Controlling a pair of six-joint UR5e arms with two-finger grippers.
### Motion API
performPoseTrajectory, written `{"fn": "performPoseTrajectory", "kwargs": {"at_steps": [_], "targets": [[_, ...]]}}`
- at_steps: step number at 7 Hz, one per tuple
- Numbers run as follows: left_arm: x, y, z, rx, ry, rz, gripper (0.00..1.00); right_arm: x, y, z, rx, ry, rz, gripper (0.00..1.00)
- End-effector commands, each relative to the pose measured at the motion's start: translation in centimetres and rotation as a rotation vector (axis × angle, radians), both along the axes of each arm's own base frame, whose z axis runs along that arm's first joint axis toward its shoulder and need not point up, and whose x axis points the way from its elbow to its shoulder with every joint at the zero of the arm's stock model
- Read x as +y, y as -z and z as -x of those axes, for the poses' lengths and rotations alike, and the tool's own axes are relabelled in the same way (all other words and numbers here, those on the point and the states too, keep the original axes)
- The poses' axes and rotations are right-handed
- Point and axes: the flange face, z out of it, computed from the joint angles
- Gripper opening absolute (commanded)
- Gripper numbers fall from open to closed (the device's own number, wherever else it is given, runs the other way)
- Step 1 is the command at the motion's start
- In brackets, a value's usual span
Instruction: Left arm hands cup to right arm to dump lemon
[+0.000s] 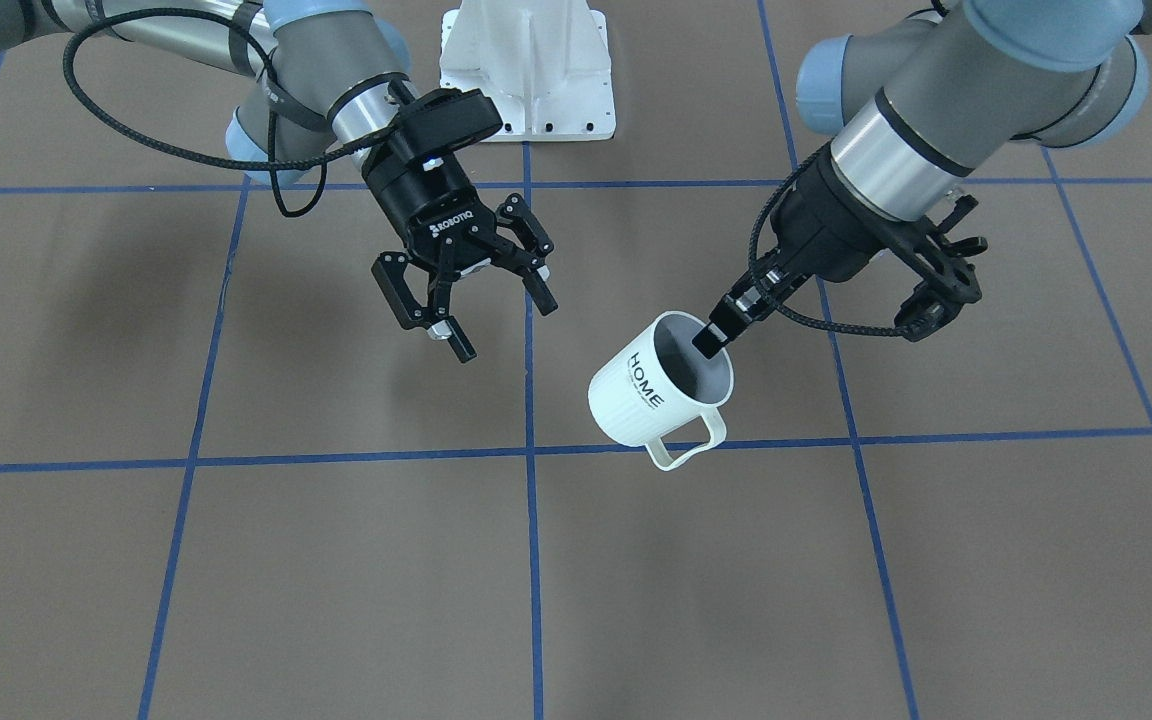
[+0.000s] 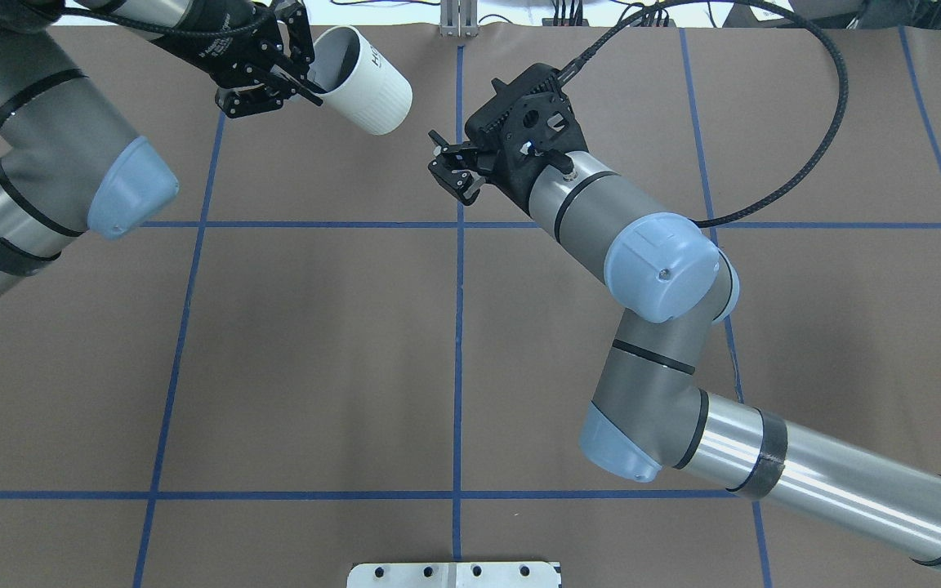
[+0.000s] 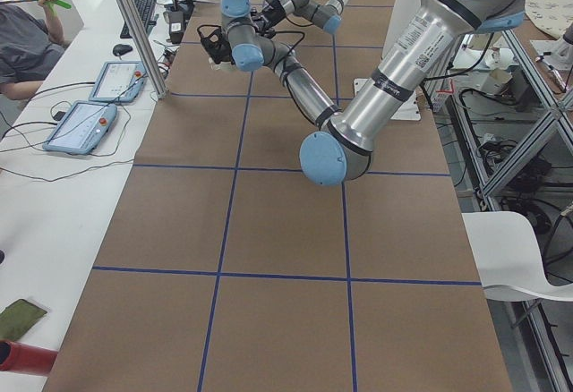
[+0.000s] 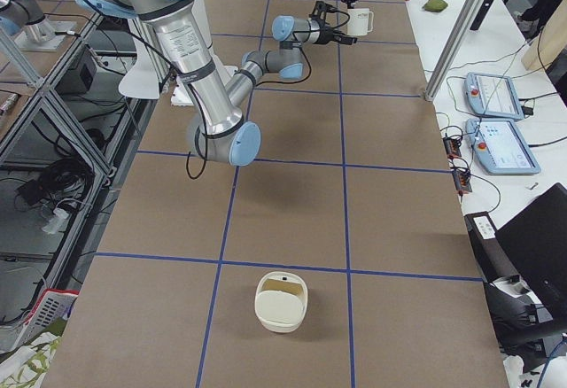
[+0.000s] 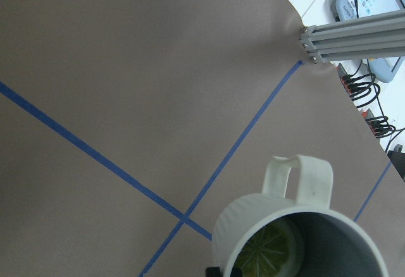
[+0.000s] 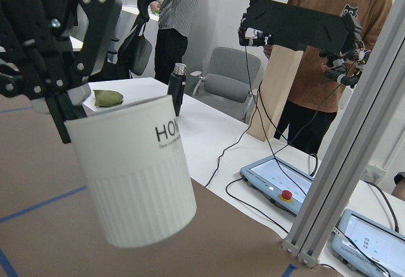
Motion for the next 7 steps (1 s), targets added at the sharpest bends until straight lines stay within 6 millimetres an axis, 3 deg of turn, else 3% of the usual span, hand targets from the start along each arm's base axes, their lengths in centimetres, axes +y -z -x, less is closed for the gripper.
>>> {"fn": "performPoseTrajectory", "kwargs": {"at_steps": [1, 5, 7], "targets": [[0.8, 1.6, -1.6, 0.025, -0.01, 0.038, 0.0, 0.5, 0.7, 0.4, -0.01, -0.023, -0.004, 0.93], [1.1, 2.1, -2.2, 0.03, -0.017, 0.039, 0.0, 0.7, 0.3, 0.4, 0.053, -0.027, -0.066, 0.93], [1.7, 4.3, -3.3, 0.033, -0.027, 0.064, 0.0, 0.9, 0.3, 0.6, 0.118, -0.031, -0.114, 0.92]]}}
